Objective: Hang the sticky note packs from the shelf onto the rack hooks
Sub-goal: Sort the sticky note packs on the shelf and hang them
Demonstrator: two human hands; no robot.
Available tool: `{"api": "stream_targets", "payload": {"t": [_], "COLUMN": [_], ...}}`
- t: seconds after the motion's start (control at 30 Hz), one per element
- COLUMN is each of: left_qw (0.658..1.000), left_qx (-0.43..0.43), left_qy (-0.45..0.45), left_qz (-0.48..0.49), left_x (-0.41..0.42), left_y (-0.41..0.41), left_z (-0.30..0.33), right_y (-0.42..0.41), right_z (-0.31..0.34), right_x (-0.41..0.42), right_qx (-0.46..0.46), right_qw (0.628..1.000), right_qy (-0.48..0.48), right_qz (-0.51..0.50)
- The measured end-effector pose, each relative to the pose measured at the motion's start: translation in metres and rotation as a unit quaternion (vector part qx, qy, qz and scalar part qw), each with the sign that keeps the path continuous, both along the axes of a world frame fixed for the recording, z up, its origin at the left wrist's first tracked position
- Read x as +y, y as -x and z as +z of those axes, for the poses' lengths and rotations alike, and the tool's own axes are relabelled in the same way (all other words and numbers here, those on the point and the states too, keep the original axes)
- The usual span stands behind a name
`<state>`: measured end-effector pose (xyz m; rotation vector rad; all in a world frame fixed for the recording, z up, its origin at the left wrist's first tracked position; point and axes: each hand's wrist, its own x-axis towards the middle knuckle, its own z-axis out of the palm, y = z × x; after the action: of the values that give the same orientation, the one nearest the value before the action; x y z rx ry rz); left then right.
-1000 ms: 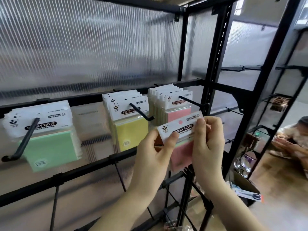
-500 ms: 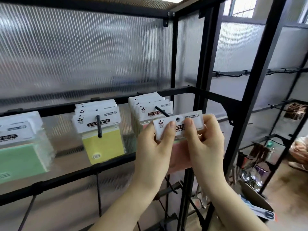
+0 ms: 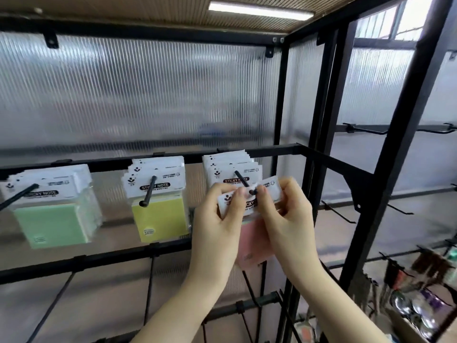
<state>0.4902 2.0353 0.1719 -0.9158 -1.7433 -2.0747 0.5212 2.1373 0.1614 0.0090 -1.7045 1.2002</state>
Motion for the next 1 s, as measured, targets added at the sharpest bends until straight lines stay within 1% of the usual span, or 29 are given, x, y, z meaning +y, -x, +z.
{"api": "stream_targets", "payload": {"t": [0.17,0.37,0.57,0.7,0.8,0.9,1.0], "left_qw": [0.992,0.974,0.966,0.954,0.94,0.936,0.934], "left_qx": [-0.022,0.005,0.035,0.111,0.139,0.161,0.16], "left_qy": [-0.01,-0.006,0.032,0.078,0.134,0.147,0.175], "left_qz": [0.126,0.226,0.256,0.267,0.28,0.277,0.266], "left_x": [0.003,0.008,0.011,0.013,0.012,0.008,0.0], "left_y": [0.009,0.018,0.023,0.022,0.02,0.014,0.008], "left_z": [-0.008,-0.021,-0.036,-0.043,-0.05,-0.055,-0.062], "right_y": [0.008,0.018,0.029,0.038,0.04,0.039,0.037], "right_z": [-0.005,-0.017,-0.024,-0.025,-0.026,-0.032,-0.049], "right_x": [0.007,0.02,0.03,0.034,0.039,0.042,0.045], "right_qx": [-0.038,-0.104,-0.156,-0.177,-0.197,-0.24,-0.311], "right_qw": [0.999,0.995,0.987,0.982,0.977,0.966,0.946], "right_qy": [-0.011,-0.002,0.0,0.007,0.001,-0.017,-0.047], "right_qz": [0.013,0.003,0.022,0.069,0.084,0.093,0.073]}}
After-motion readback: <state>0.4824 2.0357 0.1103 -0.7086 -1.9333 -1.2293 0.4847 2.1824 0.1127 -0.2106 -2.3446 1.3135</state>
